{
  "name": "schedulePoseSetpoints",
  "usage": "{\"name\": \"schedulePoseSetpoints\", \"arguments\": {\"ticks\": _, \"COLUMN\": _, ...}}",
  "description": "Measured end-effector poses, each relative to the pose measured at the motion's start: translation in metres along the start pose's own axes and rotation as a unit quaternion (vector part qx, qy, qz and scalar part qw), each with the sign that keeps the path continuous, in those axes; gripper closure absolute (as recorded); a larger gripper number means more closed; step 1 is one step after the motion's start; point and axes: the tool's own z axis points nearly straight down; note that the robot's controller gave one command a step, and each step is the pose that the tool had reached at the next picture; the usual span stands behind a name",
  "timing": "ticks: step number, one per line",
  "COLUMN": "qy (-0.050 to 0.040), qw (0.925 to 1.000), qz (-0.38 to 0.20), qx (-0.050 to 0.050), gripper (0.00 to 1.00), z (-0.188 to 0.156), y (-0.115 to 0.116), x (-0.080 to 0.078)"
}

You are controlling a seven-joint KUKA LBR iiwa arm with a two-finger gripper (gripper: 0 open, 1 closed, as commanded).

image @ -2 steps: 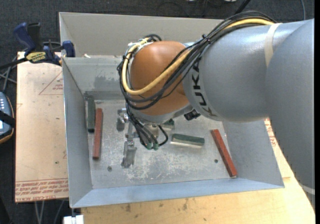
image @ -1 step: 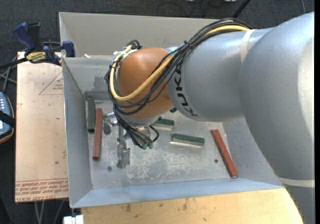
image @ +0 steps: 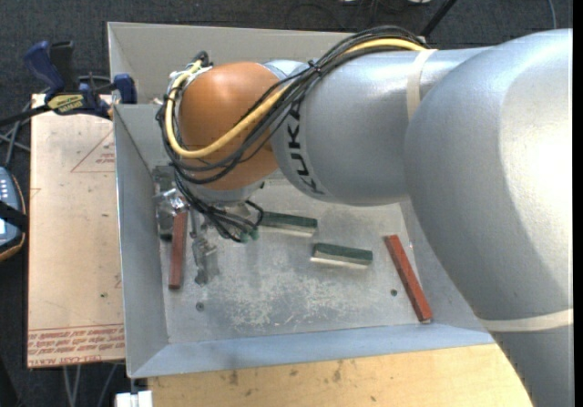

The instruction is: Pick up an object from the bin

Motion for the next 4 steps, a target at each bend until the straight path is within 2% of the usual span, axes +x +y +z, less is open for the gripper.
{"name": "schedulePoseSetpoints", "arguments": {"ticks": 1, "qy": 0.0038, "qw": 1.0, "qz": 0.001, "qx": 0.0, "gripper": 0.0, "z": 0.022, "y": -0.004, "x": 0.003}}
{"name": "schedulePoseSetpoints", "arguments": {"ticks": 2, "qy": 0.0005, "qw": 0.9984, "qz": -0.056, "qx": 0.0, "gripper": 0.0, "z": 0.032, "y": -0.007, "x": -0.012}}
{"name": "schedulePoseSetpoints", "arguments": {"ticks": 3, "qy": 0.0008, "qw": 0.9932, "qz": -0.116, "qx": -0.001, "gripper": 1.0, "z": 0.059, "y": -0.009, "x": -0.016}}
{"name": "schedulePoseSetpoints", "arguments": {"ticks": 4, "qy": 0.0008, "qw": 0.9932, "qz": -0.116, "qx": -0.001, "gripper": 1.0, "z": 0.059, "y": -0.009, "x": -0.016}}
